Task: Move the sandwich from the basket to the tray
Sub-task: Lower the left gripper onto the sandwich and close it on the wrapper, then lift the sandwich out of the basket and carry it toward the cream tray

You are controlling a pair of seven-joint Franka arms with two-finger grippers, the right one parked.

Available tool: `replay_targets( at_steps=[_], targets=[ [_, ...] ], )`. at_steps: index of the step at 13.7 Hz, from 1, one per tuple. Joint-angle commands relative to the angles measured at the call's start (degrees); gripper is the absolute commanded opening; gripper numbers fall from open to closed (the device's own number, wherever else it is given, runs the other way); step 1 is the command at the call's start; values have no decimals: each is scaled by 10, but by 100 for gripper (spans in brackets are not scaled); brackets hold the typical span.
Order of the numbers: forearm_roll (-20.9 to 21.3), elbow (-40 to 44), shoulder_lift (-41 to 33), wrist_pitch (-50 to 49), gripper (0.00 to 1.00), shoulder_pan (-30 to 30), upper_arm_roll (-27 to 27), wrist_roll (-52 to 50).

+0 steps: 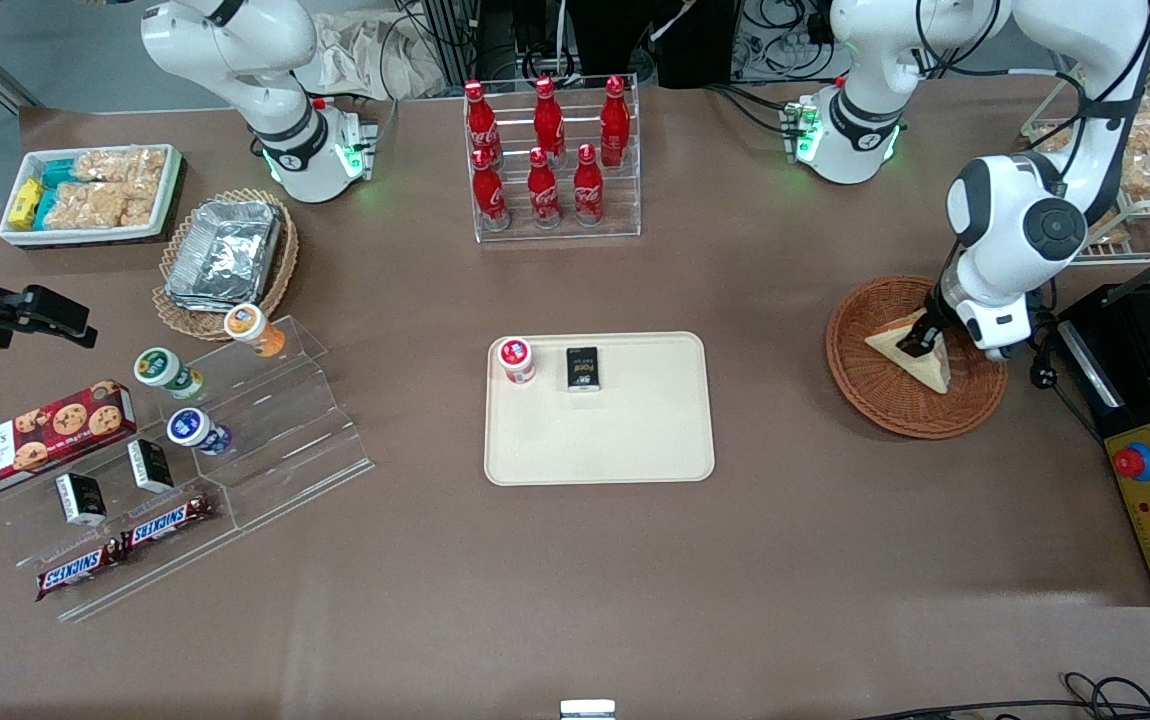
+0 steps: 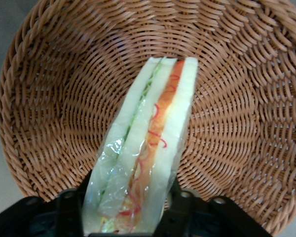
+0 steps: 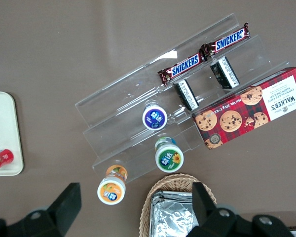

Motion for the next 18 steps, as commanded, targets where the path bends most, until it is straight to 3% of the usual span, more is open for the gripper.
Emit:
replay_targets(
  at_steps=[1, 5, 11, 18],
  targets=[
    [-1, -15, -2, 45, 0, -2, -4, -26],
    [6, -6, -19, 20, 0, -2, -10, -15],
    [7, 72, -90, -171, 0, -4, -37, 146],
    [6, 275, -50, -341, 0, -9, -233, 156]
  ],
)
